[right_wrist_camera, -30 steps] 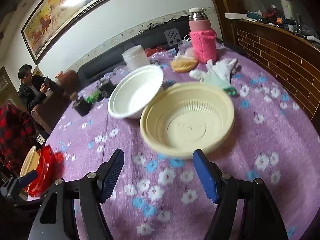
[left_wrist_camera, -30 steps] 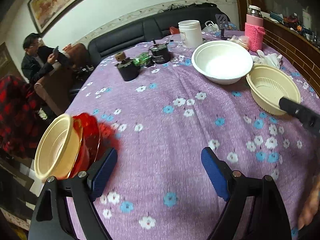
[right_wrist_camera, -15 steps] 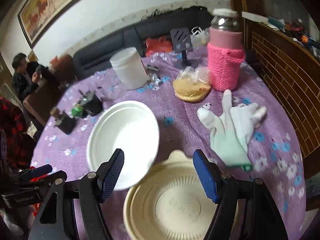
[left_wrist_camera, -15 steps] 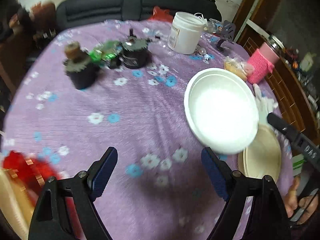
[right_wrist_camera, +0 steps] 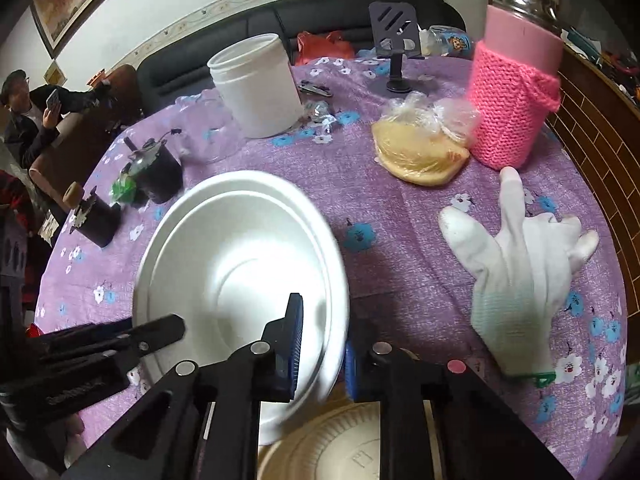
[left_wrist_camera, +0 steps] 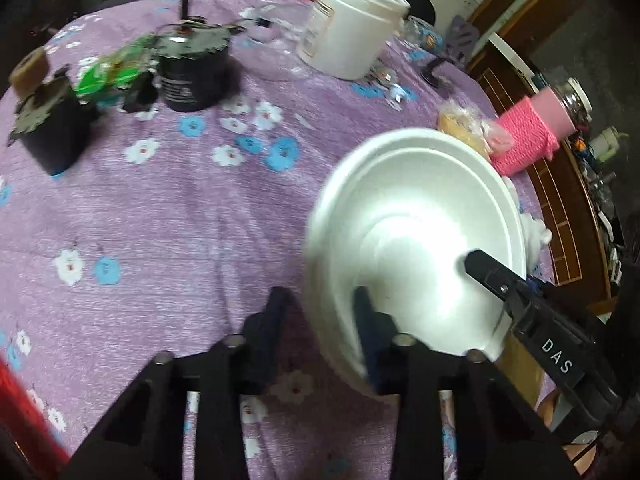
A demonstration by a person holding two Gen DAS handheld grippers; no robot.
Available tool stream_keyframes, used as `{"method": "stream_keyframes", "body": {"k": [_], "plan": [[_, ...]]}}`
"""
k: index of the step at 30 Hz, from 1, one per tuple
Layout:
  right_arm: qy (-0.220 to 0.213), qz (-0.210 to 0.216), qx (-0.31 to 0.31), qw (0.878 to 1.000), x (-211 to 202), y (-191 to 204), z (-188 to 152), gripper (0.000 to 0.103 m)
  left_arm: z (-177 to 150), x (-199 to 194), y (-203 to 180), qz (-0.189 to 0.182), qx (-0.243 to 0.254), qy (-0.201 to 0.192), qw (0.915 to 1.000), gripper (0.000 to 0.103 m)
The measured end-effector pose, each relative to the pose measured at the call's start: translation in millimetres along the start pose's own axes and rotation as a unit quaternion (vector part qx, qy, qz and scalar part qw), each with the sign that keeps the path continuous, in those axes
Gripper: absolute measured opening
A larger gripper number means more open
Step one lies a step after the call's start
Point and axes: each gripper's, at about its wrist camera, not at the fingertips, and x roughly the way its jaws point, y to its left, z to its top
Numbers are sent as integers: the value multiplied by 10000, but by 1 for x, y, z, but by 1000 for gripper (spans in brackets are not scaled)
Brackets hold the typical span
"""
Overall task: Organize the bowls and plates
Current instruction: 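Grasp the rim of the white bowl with the right tool, then lift the white bowl and carry it toward the red plate stack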
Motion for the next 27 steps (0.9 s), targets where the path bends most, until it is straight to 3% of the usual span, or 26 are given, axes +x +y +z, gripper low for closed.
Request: {"method": "stream_keyframes", "body": {"k": [7, 12, 20, 27], "plan": [[-81, 226, 127, 9996, -12, 5, -2, 18, -7, -14, -4, 38, 93, -100, 9999, 23], [-203, 418, 88, 9989, -32, 21, -13, 18, -31, -53, -1, 102, 123, -352, 9993, 23], [-365, 839, -354, 9952, -62, 83, -35, 18, -72, -123, 29, 474, -17, -949, 9944, 23], [-499, 816, -896, 9914, -85, 132, -84, 18, -118, -163, 56, 778, -111, -1334, 9879, 23]]}}
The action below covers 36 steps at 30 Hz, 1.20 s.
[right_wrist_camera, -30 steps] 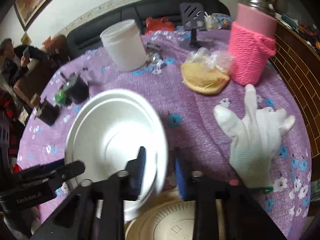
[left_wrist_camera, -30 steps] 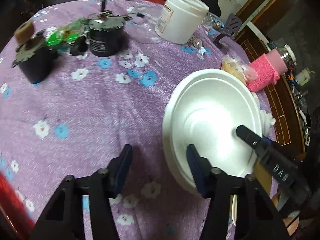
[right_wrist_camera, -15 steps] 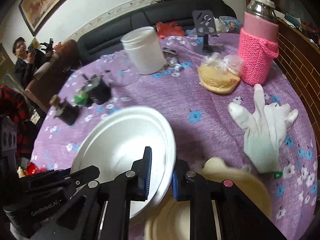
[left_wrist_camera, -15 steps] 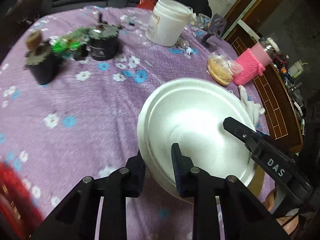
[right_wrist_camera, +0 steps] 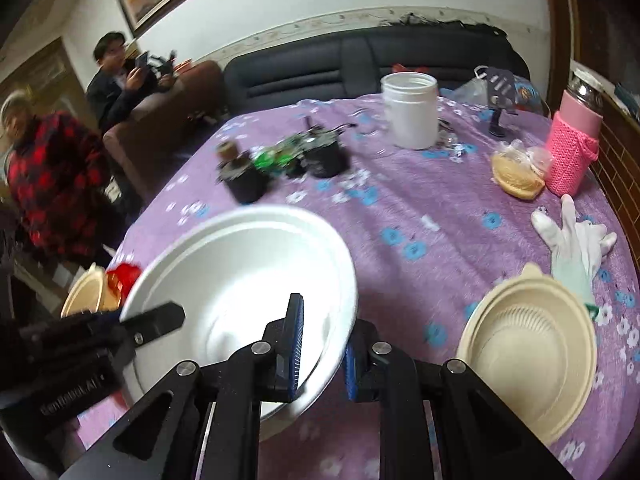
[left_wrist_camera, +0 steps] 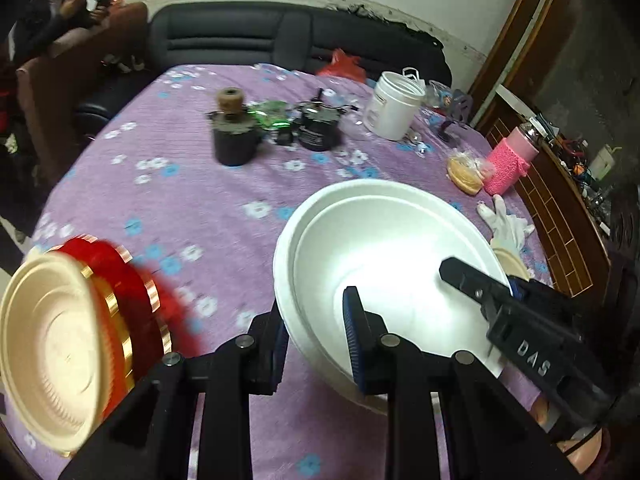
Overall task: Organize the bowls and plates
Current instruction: 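Lift the white bowl and carry it toward the red plate stack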
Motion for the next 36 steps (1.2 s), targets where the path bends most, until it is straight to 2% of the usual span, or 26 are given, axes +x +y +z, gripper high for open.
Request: {"method": "stream_keyframes", "body": {"k": [6, 14, 17, 25, 32, 36], "plan": [[-6, -59, -228, 9997, -14, 27, -53, 19, -47, -19, 8, 299, 162, -172, 9993, 23], [69, -131, -73, 9999, -23, 27, -116, 19, -106, -21, 5, 472, 320, -89, 9983, 23], [65, -181, -20, 9998, -28, 23, -131, 19, -119, -19, -1, 480, 398, -34, 9980, 23], [64, -315, 85, 9994, -34, 12, -147, 19, -138, -10, -8, 441, 465, 166, 9978, 24], [53, -316, 36, 9995, -31, 18, -147, 20, -141, -4, -1, 614, 429, 256, 9969, 26], [27, -320, 71, 9995, -29, 17, -148, 27, -142, -3, 3, 687, 382, 285, 9965, 31]]}}
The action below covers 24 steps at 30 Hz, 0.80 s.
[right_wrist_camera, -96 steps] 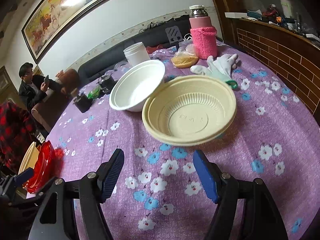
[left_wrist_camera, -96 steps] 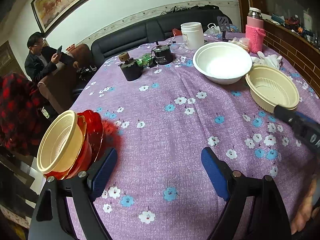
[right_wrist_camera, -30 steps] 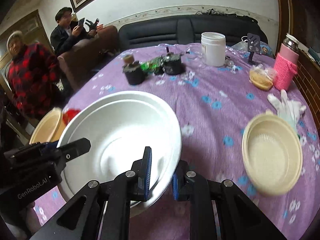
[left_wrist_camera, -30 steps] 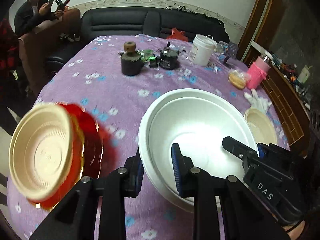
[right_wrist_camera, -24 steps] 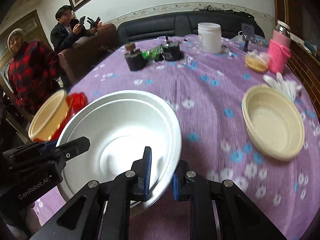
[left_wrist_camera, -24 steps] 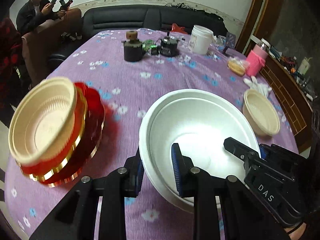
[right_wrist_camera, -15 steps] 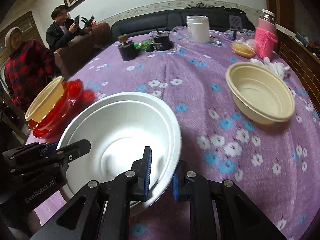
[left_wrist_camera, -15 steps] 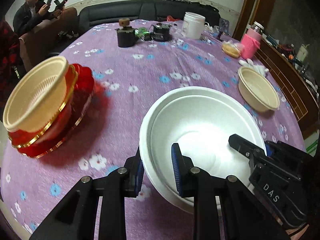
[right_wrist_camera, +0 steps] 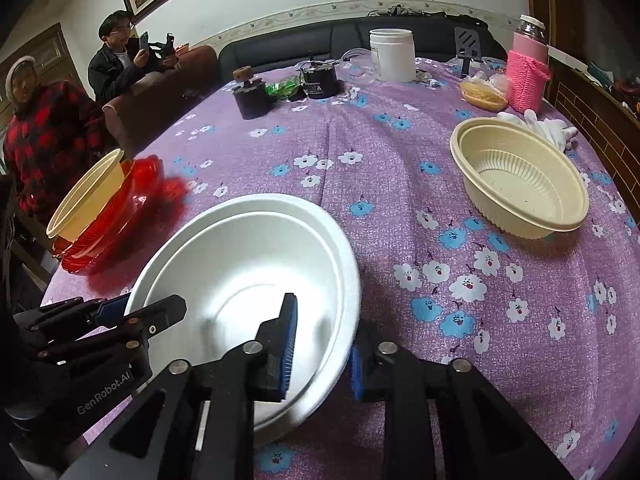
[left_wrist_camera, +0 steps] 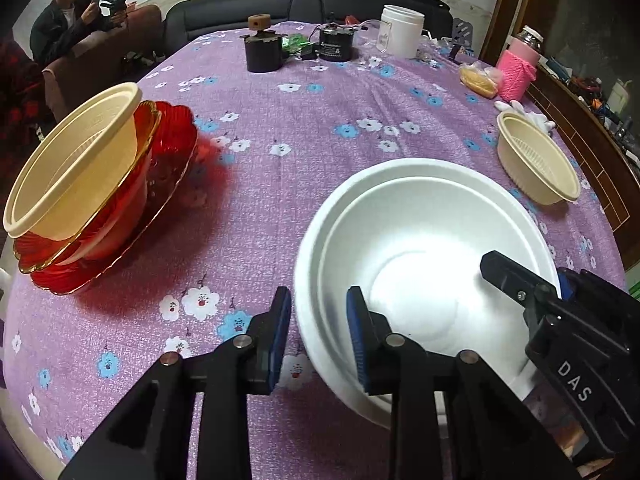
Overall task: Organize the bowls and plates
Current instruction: 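Lift the white bowl and carry it toward the red plate stack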
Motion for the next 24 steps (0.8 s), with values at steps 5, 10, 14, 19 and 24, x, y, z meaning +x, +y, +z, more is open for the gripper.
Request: {"method": "stream_keyframes", "body": {"k": [5, 10, 14, 19, 24], "plan": [[-79, 34, 170, 9998, -2, -6, -1, 32, 1, -3, 20, -412, -476, 25, 9980, 49], [-96, 94, 266, 9996, -1, -9, -1, 33, 3, -1, 27, -657, -731, 93, 9951, 51], [-83, 87, 268, 9996, 2, -8, -3, 33, 6, 7, 15, -667, -558, 177, 9961, 52], [-109, 102, 237, 9996, 3, -6, -6, 33, 8, 17, -2, -632, -300, 218, 9973, 49], [-120, 120, 178, 9997, 3, -4, -8, 30, 4, 17, -4, -648, -221, 253, 9973, 17]]}}
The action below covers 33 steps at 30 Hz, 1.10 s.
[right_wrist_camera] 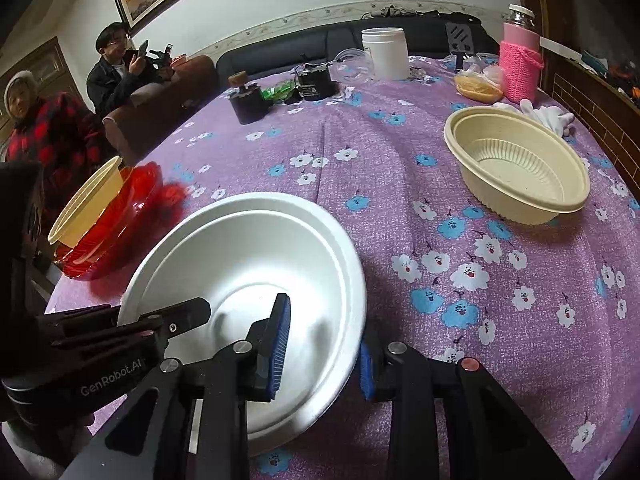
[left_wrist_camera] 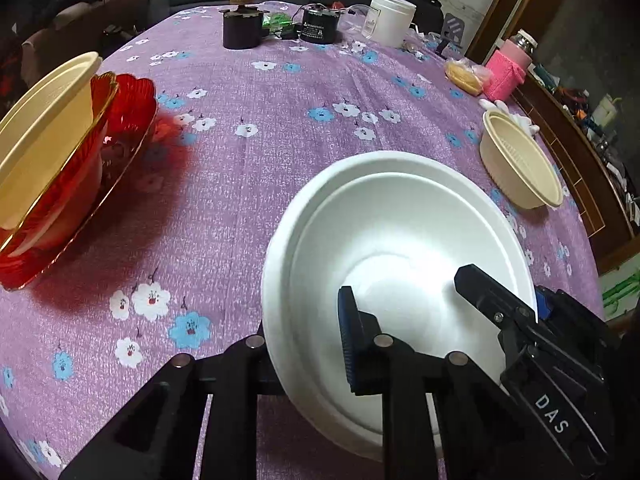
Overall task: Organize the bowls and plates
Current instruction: 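Lift the white bowl and carry it toward the red plate stack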
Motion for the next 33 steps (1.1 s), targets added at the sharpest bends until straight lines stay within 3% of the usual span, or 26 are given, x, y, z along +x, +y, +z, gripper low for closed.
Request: {"method": "stream_keyframes", "body": {"k": [10, 33], "plan": [[-65, 106, -102, 9999, -7, 14, -4, 28, -8, -31, -1, 388, 197, -509, 9978, 17], [-431, 149, -597, 9972, -35, 69, 4, 29, -20, -84, 30, 541, -14, -1160, 9918, 17]]}}
